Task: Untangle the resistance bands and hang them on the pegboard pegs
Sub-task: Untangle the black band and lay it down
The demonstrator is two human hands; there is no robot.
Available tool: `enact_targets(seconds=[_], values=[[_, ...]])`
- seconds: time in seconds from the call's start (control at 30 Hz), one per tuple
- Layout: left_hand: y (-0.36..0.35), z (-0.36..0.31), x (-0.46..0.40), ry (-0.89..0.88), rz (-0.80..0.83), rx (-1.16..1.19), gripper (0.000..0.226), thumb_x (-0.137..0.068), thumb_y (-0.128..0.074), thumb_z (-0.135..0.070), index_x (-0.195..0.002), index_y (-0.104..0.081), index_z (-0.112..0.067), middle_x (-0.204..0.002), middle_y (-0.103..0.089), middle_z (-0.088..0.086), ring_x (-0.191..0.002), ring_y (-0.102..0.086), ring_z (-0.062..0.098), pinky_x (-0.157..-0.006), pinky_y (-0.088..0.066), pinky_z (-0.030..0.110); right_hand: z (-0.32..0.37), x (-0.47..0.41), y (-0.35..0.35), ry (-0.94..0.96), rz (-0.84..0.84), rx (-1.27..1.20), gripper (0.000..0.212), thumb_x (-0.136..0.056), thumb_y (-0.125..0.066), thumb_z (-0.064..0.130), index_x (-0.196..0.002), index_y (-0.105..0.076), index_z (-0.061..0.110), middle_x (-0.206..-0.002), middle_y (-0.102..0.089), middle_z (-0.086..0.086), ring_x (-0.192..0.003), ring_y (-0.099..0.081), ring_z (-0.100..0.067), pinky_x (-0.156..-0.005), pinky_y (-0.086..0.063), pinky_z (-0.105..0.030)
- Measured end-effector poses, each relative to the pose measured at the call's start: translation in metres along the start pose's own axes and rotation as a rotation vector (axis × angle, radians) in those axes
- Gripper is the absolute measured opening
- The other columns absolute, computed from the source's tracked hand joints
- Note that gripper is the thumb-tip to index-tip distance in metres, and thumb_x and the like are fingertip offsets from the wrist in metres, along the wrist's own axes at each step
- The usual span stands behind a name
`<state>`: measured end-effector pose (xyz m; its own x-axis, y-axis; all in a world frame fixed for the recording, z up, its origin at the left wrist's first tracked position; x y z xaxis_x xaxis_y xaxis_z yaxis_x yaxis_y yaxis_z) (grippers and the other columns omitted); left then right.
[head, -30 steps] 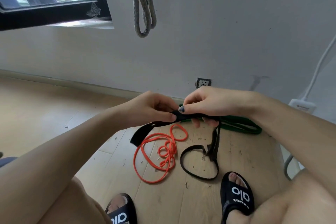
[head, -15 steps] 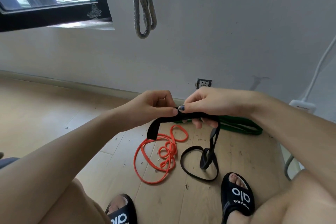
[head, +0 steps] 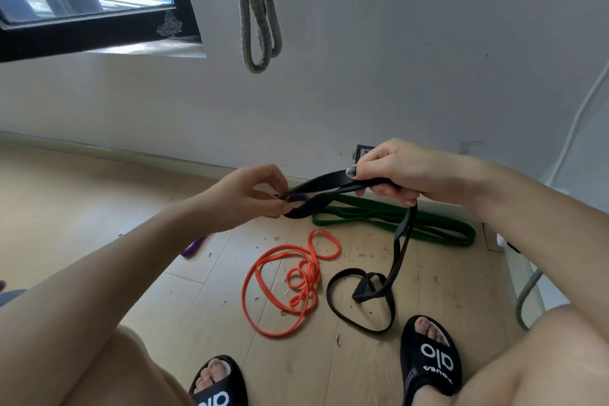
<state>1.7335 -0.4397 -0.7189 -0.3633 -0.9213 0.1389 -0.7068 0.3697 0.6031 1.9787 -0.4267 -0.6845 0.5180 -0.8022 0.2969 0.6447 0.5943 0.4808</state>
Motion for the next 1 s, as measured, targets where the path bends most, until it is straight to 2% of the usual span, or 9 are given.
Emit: enact_targets(seconds=[0.17,0.3,0.5,0.6,0.7,0.77,0.83,0.9,1.0], values=[[0.007,0.004,-0.002,0.012,-0.023,0.113,0.011,-0.096,-0.067,-0.016,-0.106,-0.072,-0.018,-0.105,-0.072,0.010,-0.093,-0.074,0.020,-0.087,-0.062,0.033,-0.004,-0.001,0.004,-0.015,-0.036,-0.003,0.044,-0.105,-0.054,0.030,-0.092,-0.066,-0.010,-0.055,-0.041,-0.002,-0.044,-0.027,-0.015,-0.038,-0.029,-0.023],[0.009,0.000,0.001,0.023,0.033,0.577,0.028,-0.093,-0.060,-0.016,-0.117,-0.071,-0.006,-0.117,-0.074,0.013,-0.113,-0.070,0.028,-0.103,-0.056,0.036,-0.008,-0.001,0.005,-0.046,-0.045,-0.052,0.042,-0.105,-0.055,0.032,-0.094,-0.067,-0.006,-0.056,-0.041,0.000,-0.049,-0.027,-0.016,-0.039,-0.029,-0.021],[0.004,-0.013,-0.005,0.056,0.066,1.137,0.006,-0.096,-0.055,-0.016,-0.099,-0.055,-0.011,-0.073,-0.050,0.002,-0.069,-0.058,0.015,-0.086,-0.060,0.033,-0.001,0.000,-0.004,-0.038,-0.024,-0.109,0.033,-0.106,-0.053,0.030,-0.094,-0.063,0.000,-0.055,-0.042,0.000,-0.046,-0.028,-0.014,-0.040,-0.031,-0.022],[0.000,-0.003,-0.008,0.098,0.037,0.793,0.012,-0.098,-0.061,-0.017,-0.107,-0.057,-0.010,-0.087,-0.056,0.008,-0.075,-0.065,0.017,-0.085,-0.060,0.033,0.005,0.001,-0.008,-0.008,-0.012,-0.108,0.033,-0.106,-0.052,0.029,-0.091,-0.062,0.001,-0.056,-0.043,0.000,-0.046,-0.030,-0.014,-0.041,-0.031,-0.023],[-0.006,-0.002,-0.003,0.040,0.111,0.199,0.051,-0.088,-0.077,-0.023,-0.133,-0.054,-0.024,-0.123,-0.066,0.000,-0.110,-0.069,0.012,-0.099,-0.055,0.031,0.008,0.002,-0.015,0.014,0.013,-0.063,0.032,-0.106,-0.053,0.028,-0.083,-0.062,0.007,-0.058,-0.046,-0.001,-0.046,-0.032,-0.014,-0.043,-0.031,-0.026],[-0.011,-0.014,-0.001,-0.036,0.163,0.063,0.063,-0.087,-0.081,-0.027,-0.142,-0.049,-0.031,-0.133,-0.062,-0.009,-0.123,-0.061,0.005,-0.104,-0.049,0.023,0.009,0.000,-0.020,0.015,0.028,-0.027,0.032,-0.106,-0.054,0.028,-0.082,-0.060,0.008,-0.060,-0.048,-0.002,-0.046,-0.034,-0.016,-0.045,-0.032,-0.027],[-0.016,-0.028,-0.001,-0.121,0.139,-0.084,0.056,-0.089,-0.078,-0.032,-0.139,-0.053,-0.031,-0.129,-0.064,-0.015,-0.119,-0.061,0.001,-0.102,-0.050,0.020,0.010,-0.001,-0.024,0.018,0.050,-0.019,0.032,-0.105,-0.055,0.029,-0.082,-0.058,0.007,-0.060,-0.049,-0.003,-0.046,-0.035,-0.016,-0.045,-0.033,-0.028],[-0.025,-0.038,-0.003,-0.205,0.100,-0.299,0.037,-0.092,-0.073,-0.038,-0.126,-0.063,-0.027,-0.111,-0.071,-0.010,-0.100,-0.067,0.007,-0.090,-0.058,0.030,0.011,-0.003,-0.028,0.031,0.086,-0.026,0.035,-0.104,-0.057,0.031,-0.079,-0.059,0.008,-0.061,-0.050,-0.003,-0.045,-0.037,-0.015,-0.045,-0.035,-0.027],[-0.031,-0.043,-0.003,-0.262,0.093,-0.351,0.024,-0.095,-0.069,-0.037,-0.115,-0.068,-0.023,-0.093,-0.072,-0.005,-0.082,-0.068,0.013,-0.077,-0.058,0.034,0.012,-0.002,-0.029,0.039,0.130,-0.015,0.029,-0.101,-0.063,0.032,-0.082,-0.066,0.010,-0.062,-0.053,-0.001,-0.046,-0.042,-0.013,-0.048,-0.037,-0.026]])
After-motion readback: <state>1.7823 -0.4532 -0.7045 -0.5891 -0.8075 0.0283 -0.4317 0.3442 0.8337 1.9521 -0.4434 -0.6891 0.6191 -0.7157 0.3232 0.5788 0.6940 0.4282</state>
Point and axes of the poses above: each hand's wrist, its own x-axis away from the middle knuckle, its own y-axis out of the back of the hand, z = x × y, the point moved 4 cm from there along -x, towards the middle knuckle
